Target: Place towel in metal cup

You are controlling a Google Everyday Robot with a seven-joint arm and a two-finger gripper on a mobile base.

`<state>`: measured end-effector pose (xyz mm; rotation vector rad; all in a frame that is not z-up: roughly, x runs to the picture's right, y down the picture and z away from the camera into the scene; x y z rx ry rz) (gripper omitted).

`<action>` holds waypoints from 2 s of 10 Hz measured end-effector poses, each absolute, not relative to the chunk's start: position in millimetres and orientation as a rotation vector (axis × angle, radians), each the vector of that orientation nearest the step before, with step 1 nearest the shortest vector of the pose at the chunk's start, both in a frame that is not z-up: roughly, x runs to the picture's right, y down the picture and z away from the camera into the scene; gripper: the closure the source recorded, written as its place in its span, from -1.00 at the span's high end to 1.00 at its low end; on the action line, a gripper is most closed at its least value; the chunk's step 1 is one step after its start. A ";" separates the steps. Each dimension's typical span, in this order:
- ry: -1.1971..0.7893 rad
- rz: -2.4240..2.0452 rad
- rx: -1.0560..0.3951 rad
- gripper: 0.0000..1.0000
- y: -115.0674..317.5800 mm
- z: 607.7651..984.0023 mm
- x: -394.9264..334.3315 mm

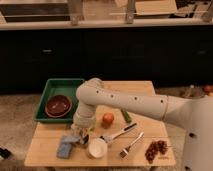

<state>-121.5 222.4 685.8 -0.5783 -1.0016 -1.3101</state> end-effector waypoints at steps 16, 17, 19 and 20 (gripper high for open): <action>-1.066 -1.409 -0.636 0.60 220.4 688.8 -117.0; -1.083 -1.414 -0.624 0.60 219.7 686.8 -117.2; -1.088 -1.415 -0.597 0.60 217.1 683.2 -117.3; -1.084 -1.411 -0.581 0.60 215.4 681.9 -116.7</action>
